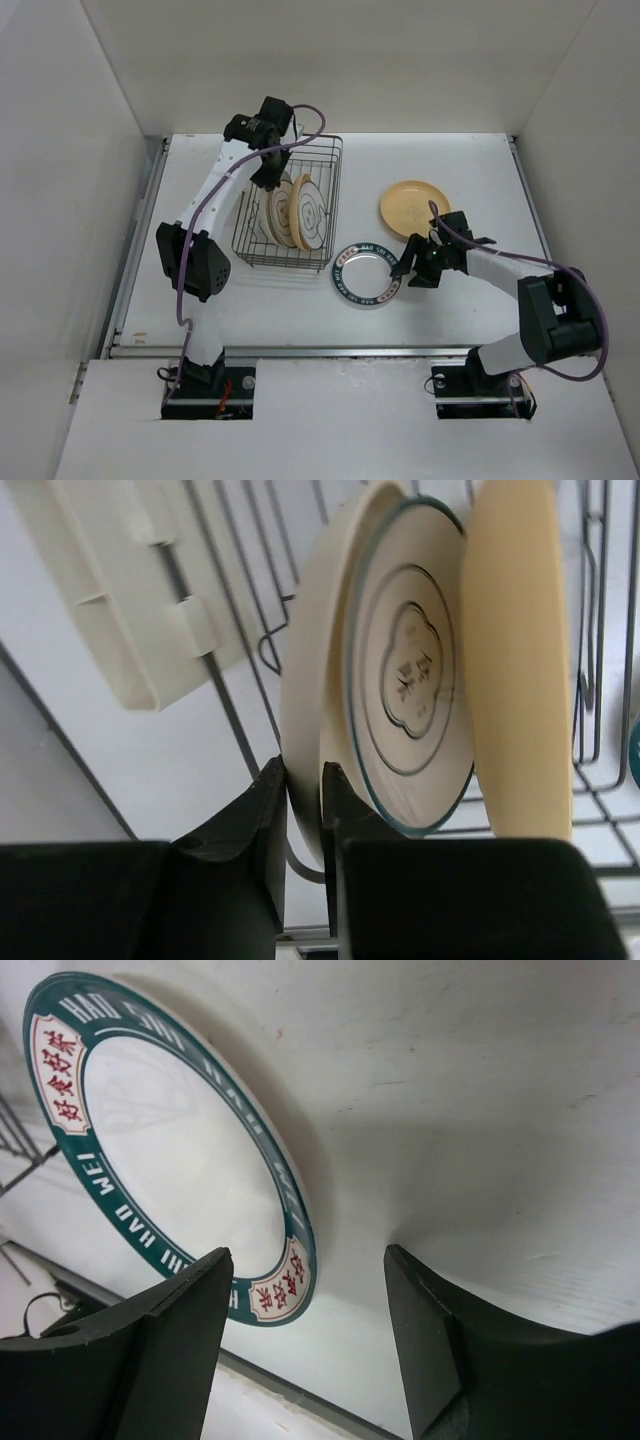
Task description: Unload the plates from the dish rack
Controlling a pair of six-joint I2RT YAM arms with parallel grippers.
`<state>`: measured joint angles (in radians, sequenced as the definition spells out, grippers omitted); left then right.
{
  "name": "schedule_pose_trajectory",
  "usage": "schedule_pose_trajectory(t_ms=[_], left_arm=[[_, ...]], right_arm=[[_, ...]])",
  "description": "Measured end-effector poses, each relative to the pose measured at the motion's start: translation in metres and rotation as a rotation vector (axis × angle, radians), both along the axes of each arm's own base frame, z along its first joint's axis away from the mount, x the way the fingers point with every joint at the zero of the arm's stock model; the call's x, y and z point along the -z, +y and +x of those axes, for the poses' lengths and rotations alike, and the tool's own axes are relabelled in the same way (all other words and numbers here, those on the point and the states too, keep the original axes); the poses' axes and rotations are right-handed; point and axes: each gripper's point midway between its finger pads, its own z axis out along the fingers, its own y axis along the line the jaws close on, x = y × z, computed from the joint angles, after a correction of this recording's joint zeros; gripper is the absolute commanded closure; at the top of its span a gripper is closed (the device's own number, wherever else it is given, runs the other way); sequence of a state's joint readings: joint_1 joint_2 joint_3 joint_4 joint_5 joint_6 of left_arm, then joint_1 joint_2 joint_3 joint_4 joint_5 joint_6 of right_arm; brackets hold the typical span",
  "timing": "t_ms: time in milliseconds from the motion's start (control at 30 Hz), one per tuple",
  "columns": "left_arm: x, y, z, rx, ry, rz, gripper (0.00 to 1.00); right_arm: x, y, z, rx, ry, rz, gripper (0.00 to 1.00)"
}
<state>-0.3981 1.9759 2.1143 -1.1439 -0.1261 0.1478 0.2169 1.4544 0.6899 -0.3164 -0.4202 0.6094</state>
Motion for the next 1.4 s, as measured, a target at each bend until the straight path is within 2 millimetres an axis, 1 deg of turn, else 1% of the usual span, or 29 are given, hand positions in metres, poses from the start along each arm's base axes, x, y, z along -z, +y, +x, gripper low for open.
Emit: schedule_pose_trajectory(t_ms=[100, 167, 367, 467, 600, 700, 800, 933, 1067, 1133, 1267, 1400], left_arm=[[-0.007, 0.009, 0.005, -0.037, -0.03, 0.023, 1.0], [-0.009, 0.013, 0.003, -0.035, -0.023, 0.034, 1.0], [-0.021, 0.012, 0.001, -0.003, -0.041, 0.086, 1.0], [-0.038, 0.009, 0.006, 0.008, -0.103, 0.13, 1.0], [-0.065, 0.007, 0.017, 0.019, -0.226, 0.219, 1.0], [-0.079, 0.0, 0.024, 0.032, -0.306, 0.274, 1.0], [-0.091, -0.003, 0.032, 0.036, -0.371, 0.321, 1.0], [-0.113, 0.001, 0.044, 0.016, -0.47, 0.368, 1.0], [-0.141, 0.004, 0.052, -0.016, -0.575, 0.364, 1.0], [-0.158, 0.008, 0.051, -0.037, -0.625, 0.349, 1.0], [-0.187, 0.01, 0.05, -0.076, -0.719, 0.295, 1.0], [-0.199, 0.002, 0.048, -0.085, -0.755, 0.19, 1.0]], right_arm=[[0.0, -0.005, 0.001, 0.006, 0.001, -0.036, 0.32], [-0.002, -0.006, 0.003, 0.007, -0.001, -0.047, 0.32], [-0.018, -0.001, 0.014, -0.009, -0.037, -0.079, 0.32], [-0.029, 0.0, 0.024, -0.016, -0.073, -0.117, 0.31], [-0.056, 0.003, 0.039, -0.012, -0.154, -0.161, 0.31], [-0.078, 0.004, 0.048, -0.001, -0.221, -0.169, 0.31], [-0.095, 0.005, 0.054, 0.008, -0.269, -0.167, 0.31], [-0.112, 0.007, 0.054, -0.001, -0.324, -0.155, 0.31], [-0.137, 0.016, 0.054, -0.031, -0.42, -0.11, 0.31], [-0.152, 0.021, 0.058, -0.04, -0.475, -0.077, 0.31], [-0.184, 0.034, 0.075, -0.05, -0.584, -0.013, 0.31], [-0.22, 0.051, 0.097, -0.056, -0.687, 0.072, 0.31]])
